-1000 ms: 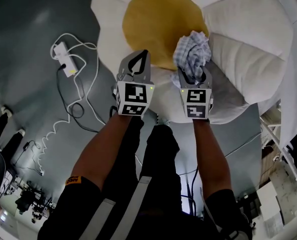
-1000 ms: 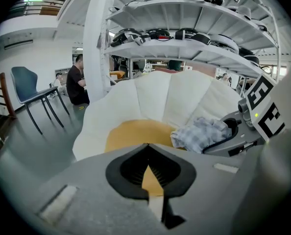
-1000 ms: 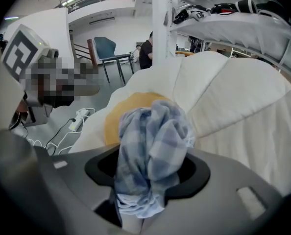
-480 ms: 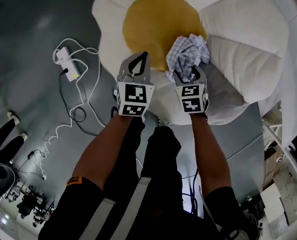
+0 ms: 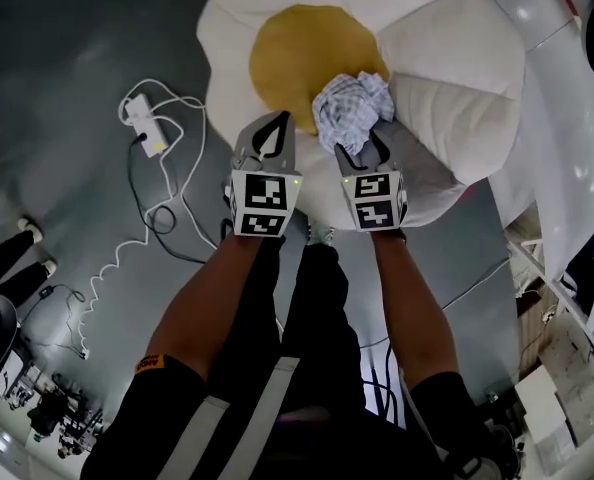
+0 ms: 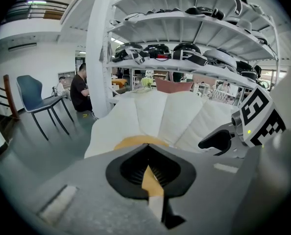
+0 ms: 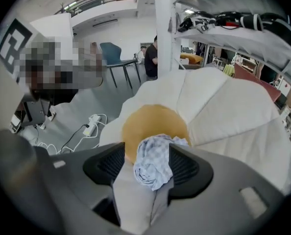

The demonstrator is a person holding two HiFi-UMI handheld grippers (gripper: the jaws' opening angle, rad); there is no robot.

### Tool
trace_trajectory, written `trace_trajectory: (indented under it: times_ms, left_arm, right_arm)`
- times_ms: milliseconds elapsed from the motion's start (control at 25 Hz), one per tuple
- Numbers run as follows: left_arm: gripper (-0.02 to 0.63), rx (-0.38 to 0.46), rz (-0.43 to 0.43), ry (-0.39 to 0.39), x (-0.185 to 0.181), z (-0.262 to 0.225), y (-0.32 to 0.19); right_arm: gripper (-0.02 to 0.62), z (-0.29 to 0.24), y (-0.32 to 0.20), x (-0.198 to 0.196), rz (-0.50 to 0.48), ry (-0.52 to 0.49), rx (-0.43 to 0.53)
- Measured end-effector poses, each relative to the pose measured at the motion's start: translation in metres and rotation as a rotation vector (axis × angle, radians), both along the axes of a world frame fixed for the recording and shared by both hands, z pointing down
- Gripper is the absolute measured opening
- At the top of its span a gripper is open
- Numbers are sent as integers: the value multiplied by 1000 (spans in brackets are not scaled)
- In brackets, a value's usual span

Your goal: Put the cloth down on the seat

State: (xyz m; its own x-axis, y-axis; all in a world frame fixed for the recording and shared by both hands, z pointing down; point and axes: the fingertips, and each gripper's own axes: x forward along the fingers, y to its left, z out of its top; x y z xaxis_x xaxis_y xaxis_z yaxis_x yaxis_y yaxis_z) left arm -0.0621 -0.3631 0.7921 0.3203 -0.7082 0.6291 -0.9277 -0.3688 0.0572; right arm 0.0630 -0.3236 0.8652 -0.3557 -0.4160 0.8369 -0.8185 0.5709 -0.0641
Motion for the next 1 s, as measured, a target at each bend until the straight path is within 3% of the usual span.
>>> trace_trajectory:
  times_ms: [360,800,1000]
  left_arm:
    - [0,19,-35,-4,-6,-102,27]
    - [2,111,-32,40,21,-237,53]
    - [2,130,-55,74,38,-284,79]
  right_arm:
    - [124,-130,10,-11,24,-83,132]
    - [4,-283,19,10,80,-153,271]
    - [2,-339,38,17,55,-167,312]
